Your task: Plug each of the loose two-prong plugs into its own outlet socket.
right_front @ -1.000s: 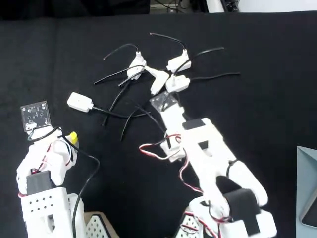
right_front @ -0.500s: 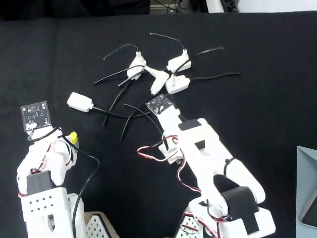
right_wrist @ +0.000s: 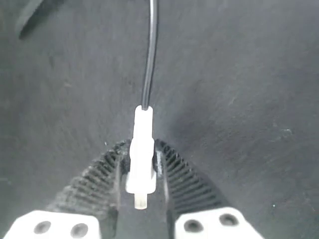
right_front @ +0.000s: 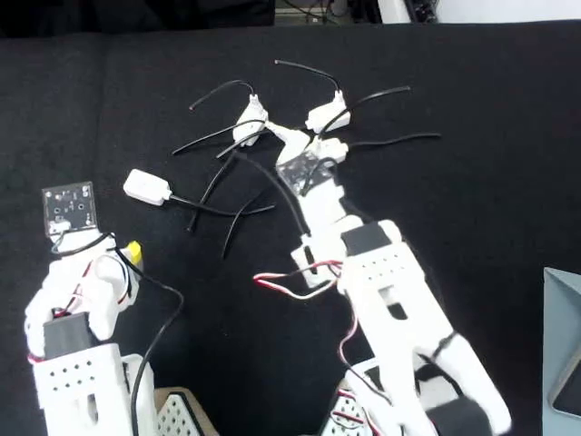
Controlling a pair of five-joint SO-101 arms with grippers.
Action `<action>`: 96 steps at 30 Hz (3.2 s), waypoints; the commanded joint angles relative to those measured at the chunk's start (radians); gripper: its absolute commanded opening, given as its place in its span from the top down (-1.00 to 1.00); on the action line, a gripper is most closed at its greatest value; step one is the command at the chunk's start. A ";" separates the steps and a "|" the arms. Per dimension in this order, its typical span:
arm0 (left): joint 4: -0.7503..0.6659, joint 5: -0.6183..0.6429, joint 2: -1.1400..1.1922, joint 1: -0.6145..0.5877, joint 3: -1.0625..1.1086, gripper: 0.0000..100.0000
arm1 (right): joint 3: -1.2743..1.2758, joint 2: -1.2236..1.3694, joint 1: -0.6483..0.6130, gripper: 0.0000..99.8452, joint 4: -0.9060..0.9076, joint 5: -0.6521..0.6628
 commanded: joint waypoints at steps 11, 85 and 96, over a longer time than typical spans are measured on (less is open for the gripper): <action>0.138 -0.097 0.667 0.166 -0.559 0.56 | 0.090 -0.067 0.044 0.98 -0.161 -0.081; 0.569 -0.161 1.600 0.156 -1.672 0.94 | 0.127 -0.074 0.126 0.97 -0.180 -0.080; 0.615 -0.649 1.507 0.229 -1.587 0.94 | 0.120 -0.074 0.170 0.97 -0.184 -0.074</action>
